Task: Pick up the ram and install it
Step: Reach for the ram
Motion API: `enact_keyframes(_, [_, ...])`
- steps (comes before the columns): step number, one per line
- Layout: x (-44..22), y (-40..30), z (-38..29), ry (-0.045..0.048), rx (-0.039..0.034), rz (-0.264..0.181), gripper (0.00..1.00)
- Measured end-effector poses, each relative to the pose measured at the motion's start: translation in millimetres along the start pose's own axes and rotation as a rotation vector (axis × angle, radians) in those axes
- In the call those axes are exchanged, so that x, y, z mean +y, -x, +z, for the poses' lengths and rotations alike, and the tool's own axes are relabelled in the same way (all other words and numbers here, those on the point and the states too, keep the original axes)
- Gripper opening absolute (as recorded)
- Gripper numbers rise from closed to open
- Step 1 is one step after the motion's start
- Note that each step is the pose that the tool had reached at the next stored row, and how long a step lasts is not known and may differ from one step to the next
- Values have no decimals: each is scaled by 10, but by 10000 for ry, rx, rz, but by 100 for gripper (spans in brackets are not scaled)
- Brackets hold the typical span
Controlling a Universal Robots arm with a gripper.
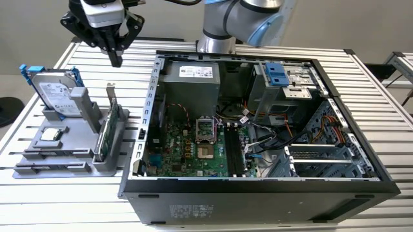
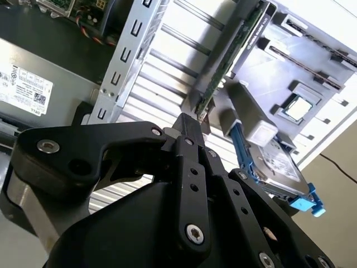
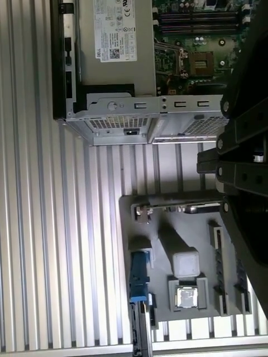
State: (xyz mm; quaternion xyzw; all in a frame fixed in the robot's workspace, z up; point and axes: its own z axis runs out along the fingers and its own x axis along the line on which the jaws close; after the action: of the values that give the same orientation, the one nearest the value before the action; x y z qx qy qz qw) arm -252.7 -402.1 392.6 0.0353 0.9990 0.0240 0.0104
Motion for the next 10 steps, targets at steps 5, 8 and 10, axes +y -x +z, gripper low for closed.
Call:
enact_keyframes(5, [-10,-98,-2,0,0,0,0])
enact_keyframes(8, [-17,-157,-4,0,0,0,0])
enact_keyframes(10, [-21,-196,-5,-1,1,0,0])
